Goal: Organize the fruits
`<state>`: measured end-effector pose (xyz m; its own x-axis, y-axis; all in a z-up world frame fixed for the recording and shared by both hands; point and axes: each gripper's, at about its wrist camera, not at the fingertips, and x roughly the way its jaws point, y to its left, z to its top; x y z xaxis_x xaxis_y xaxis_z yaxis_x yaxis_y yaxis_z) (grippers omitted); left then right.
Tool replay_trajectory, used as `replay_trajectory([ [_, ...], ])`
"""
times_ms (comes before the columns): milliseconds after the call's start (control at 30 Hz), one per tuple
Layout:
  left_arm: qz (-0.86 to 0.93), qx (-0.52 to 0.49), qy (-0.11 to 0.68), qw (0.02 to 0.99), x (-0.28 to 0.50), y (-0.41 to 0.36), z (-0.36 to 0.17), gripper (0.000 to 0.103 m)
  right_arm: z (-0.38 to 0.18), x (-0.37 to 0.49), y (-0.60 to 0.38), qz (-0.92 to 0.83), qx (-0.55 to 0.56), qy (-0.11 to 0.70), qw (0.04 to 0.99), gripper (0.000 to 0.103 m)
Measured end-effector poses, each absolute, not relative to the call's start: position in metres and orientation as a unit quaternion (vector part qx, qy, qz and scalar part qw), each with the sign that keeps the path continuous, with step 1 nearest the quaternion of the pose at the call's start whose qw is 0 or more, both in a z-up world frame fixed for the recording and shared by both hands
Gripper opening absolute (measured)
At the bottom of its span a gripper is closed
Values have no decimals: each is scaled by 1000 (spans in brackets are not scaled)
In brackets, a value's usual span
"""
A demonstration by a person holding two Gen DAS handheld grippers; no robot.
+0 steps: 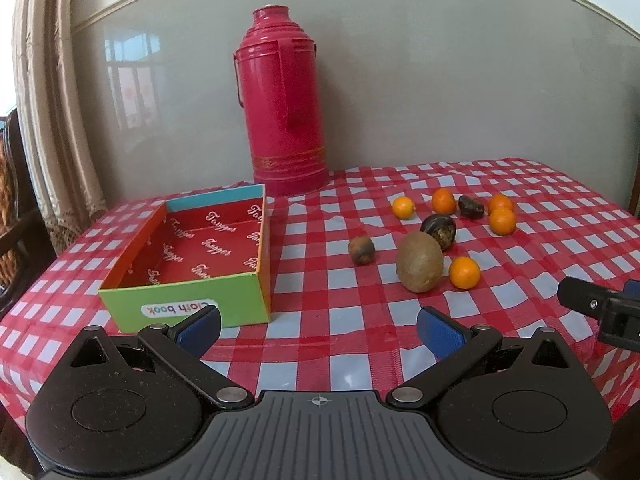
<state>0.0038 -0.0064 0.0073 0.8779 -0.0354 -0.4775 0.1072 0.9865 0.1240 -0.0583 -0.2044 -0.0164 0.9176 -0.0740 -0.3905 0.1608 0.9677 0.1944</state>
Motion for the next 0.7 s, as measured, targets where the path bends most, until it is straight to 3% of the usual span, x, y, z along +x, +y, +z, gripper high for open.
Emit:
replay_trajectory([
  [700,7,52,250,967,4,14,0,103,-19,-53,-195,-67,88,208,972,98],
])
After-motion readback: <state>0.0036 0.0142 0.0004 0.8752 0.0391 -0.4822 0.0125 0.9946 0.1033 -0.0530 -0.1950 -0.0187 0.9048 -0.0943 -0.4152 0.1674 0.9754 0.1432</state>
